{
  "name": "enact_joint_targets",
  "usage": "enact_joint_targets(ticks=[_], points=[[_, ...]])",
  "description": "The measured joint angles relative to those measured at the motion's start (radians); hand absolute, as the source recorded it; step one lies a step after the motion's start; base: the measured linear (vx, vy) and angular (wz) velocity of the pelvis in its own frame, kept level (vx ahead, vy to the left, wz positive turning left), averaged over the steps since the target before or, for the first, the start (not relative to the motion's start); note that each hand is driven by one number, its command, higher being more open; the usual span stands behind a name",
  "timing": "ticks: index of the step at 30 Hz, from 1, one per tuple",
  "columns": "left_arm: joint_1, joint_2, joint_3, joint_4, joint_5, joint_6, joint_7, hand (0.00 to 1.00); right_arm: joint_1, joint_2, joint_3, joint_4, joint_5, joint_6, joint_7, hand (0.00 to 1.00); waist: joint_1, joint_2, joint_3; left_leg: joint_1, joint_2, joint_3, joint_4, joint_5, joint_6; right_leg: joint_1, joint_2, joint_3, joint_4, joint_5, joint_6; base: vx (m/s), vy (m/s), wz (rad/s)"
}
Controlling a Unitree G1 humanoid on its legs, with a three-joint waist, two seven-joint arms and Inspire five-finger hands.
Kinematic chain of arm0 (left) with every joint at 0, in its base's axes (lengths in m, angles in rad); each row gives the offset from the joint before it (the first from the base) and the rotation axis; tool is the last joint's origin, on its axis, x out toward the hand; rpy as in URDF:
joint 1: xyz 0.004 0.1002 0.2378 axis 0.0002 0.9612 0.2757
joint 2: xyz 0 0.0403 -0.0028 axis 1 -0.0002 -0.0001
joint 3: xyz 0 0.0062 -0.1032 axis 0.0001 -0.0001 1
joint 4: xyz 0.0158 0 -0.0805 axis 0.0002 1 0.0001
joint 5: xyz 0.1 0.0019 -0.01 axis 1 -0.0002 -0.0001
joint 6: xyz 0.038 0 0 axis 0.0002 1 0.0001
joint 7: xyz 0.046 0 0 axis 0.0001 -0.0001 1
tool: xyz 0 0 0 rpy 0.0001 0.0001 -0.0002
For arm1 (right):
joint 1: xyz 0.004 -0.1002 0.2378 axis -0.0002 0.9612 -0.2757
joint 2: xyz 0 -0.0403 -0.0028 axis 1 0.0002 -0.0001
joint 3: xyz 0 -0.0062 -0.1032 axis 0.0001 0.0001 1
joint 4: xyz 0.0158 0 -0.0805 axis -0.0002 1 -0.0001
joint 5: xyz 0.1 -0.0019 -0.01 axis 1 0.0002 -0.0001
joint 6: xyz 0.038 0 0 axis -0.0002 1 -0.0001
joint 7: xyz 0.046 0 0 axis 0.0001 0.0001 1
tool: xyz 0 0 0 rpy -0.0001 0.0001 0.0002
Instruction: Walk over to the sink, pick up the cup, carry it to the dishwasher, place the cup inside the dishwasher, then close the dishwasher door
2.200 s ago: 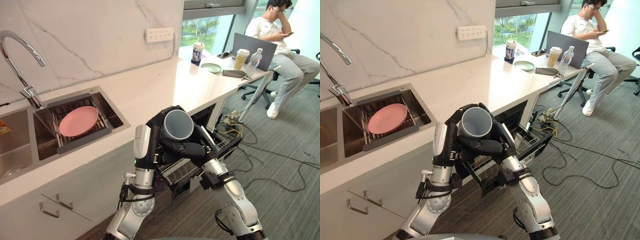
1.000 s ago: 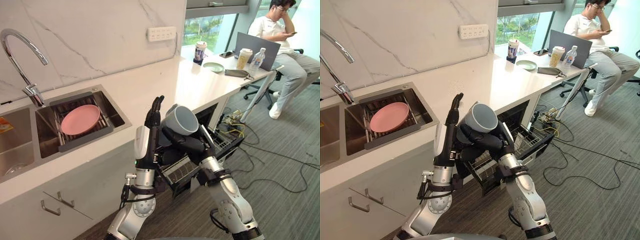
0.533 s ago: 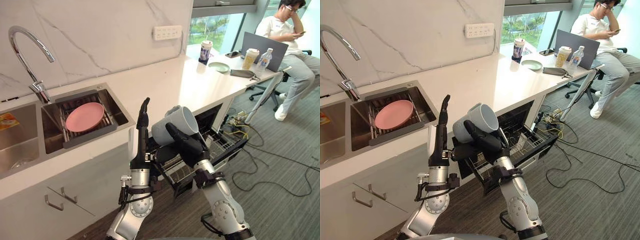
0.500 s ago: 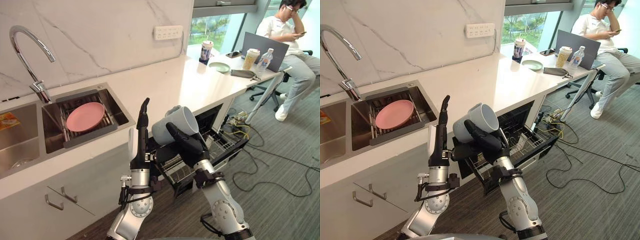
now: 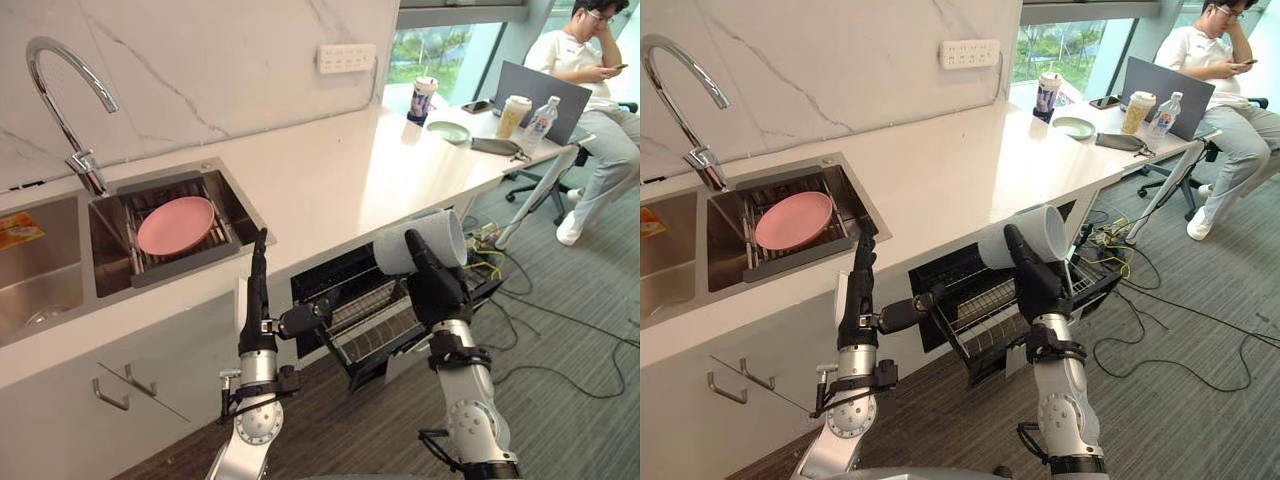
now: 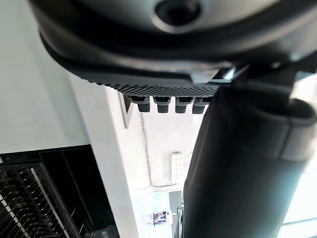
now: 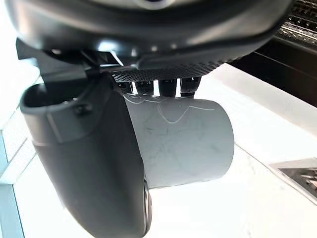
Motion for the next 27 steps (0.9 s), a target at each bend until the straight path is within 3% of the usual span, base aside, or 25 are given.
enact_joint_targets(ticks=[6, 10, 13, 21, 27], points=[[0.043, 0.008, 0.006, 0.043, -0.084, -0.005, -0.162, 1.0, 0.0, -0.015, -0.02, 0.014, -0.056, 0.001, -0.009, 0.0, 0.006, -0.001, 0.002, -0.005, -0.005, -0.01, -0.001, 0.002, 0.001, 0.001, -0.005, -0.012, 0.0, -0.001, 0.002, 0.0, -0.001, 0.06], [0.056, 0.042, 0.01, 0.098, -0.135, -0.007, -0.321, 1.0, 0.0, -0.036, -0.05, 0.043, -0.116, 0.021, -0.018, 0.0, 0.013, -0.002, 0.003, -0.007, -0.007, -0.011, -0.001, 0.002, 0.002, 0.001, -0.008, -0.015, 0.0, -0.003, 0.004, 0.0, 0.0, 0.01], [0.057, 0.056, -0.001, 0.154, -0.143, 0.0, -0.364, 1.0, -0.003, -0.068, -0.052, 0.074, -0.164, 0.048, -0.017, 0.0, 0.013, -0.002, 0.006, -0.008, -0.008, -0.012, 0.0, 0.002, 0.002, 0.001, -0.009, -0.016, 0.0, -0.003, 0.004, 0.0, 0.0, 0.0], [0.074, 0.1, -0.006, 0.327, -0.146, 0.037, -0.333, 1.0, -0.015, -0.12, -0.061, 0.251, -0.298, 0.15, -0.001, 0.0, 0.009, 0.003, 0.013, -0.006, -0.015, -0.044, -0.017, 0.023, 0.006, 0.009, -0.015, -0.047, 0.0, -0.005, 0.007, -0.01, -0.009, 0.11], [0.099, 0.105, 0.138, 0.516, -0.045, 0.073, -0.208, 1.0, -0.058, -0.161, -0.059, 0.407, -0.362, 0.196, 0.033, 0.0, 0.02, 0.006, 0.057, -0.002, -0.026, -0.086, -0.035, 0.047, 0.01, 0.029, -0.022, -0.087, 0.0, -0.006, 0.01, -0.06, -0.008, 0.21]])
